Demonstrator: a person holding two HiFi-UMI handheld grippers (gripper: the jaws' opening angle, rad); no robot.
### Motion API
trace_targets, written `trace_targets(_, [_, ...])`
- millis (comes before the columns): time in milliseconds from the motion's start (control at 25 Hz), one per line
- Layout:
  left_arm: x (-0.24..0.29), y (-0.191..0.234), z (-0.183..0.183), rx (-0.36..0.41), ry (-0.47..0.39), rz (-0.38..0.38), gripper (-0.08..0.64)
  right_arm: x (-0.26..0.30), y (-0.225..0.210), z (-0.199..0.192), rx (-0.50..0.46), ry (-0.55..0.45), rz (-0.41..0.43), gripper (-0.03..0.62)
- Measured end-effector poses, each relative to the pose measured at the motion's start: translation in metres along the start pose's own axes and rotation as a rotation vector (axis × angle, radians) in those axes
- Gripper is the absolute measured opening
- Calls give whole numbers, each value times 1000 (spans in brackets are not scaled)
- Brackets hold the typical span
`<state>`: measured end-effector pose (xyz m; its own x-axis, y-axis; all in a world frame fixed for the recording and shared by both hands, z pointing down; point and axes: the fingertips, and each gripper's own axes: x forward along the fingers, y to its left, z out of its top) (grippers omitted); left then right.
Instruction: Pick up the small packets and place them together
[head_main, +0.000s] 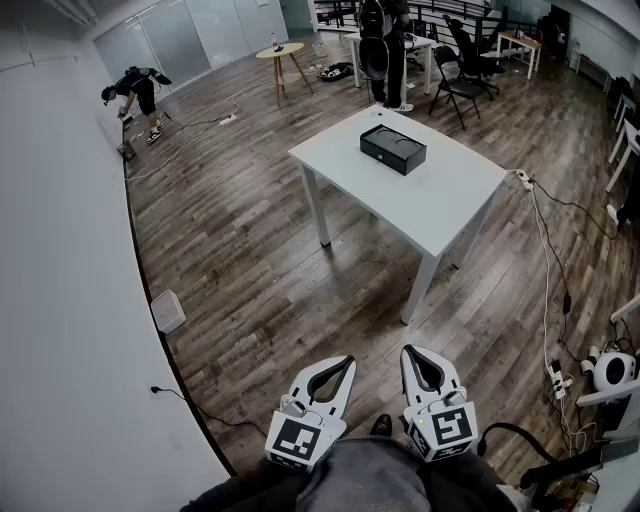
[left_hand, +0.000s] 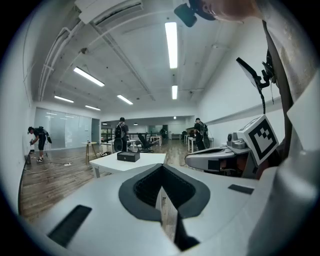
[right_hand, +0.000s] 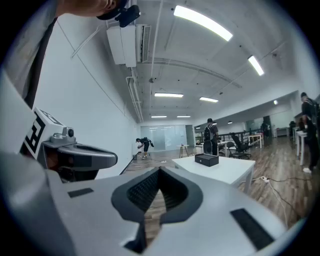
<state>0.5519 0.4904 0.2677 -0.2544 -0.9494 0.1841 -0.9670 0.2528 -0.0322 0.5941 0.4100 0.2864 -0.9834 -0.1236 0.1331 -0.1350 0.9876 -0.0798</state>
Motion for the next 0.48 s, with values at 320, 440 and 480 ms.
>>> trace_targets(320, [11, -11, -4, 1, 26, 15, 3, -1, -14, -5, 15, -4, 29, 5])
trace_targets(440, [16, -14, -6, 2, 40, 27, 3, 1, -19, -5, 33, -10, 49, 5])
trace_targets(480, [15, -13, -6, 3, 46, 35, 3, 1, -18, -5, 40, -17, 66, 5])
